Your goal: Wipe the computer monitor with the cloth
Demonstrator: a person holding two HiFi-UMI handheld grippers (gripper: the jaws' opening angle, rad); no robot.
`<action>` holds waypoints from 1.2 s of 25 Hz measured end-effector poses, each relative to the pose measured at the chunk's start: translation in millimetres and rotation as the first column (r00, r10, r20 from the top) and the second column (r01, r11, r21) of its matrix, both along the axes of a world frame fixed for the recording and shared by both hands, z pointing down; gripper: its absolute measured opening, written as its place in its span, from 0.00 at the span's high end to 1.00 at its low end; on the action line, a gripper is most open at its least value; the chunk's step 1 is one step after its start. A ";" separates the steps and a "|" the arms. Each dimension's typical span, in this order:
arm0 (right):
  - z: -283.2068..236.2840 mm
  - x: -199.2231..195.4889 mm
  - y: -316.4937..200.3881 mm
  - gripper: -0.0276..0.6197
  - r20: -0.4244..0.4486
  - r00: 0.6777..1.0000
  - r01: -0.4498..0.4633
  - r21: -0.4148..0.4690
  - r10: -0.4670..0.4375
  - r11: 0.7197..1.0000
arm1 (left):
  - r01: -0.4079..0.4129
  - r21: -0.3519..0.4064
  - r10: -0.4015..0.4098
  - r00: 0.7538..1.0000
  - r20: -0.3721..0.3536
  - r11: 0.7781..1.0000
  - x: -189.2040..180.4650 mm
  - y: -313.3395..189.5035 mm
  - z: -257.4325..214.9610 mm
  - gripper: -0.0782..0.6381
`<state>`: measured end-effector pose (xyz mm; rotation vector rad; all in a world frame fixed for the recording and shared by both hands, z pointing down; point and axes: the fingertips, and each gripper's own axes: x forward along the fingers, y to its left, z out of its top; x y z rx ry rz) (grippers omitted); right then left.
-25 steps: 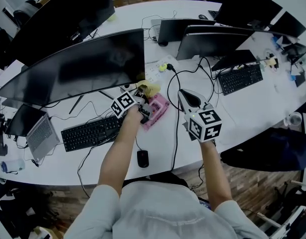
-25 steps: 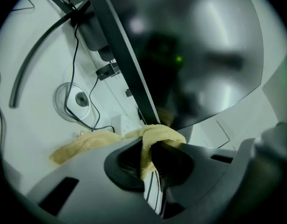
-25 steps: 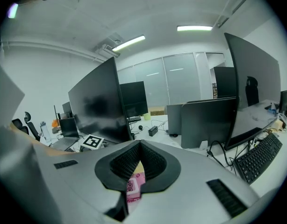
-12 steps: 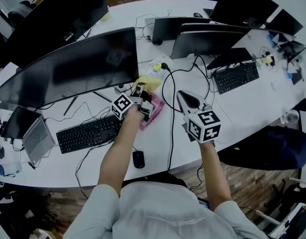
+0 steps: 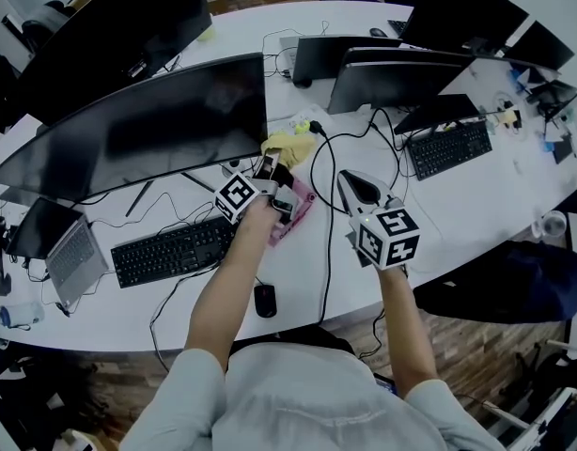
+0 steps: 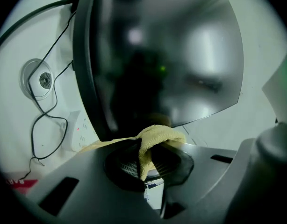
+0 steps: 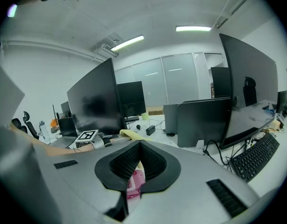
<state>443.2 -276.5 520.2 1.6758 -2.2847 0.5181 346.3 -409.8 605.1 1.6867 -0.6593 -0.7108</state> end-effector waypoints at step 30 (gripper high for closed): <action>-90.4 -17.6 11.2 0.91 0.015 1.000 -0.004 0.167 0.001 0.986 | 0.033 0.191 -0.010 0.992 -0.123 0.981 -7.2 12.4 -201.5 0.83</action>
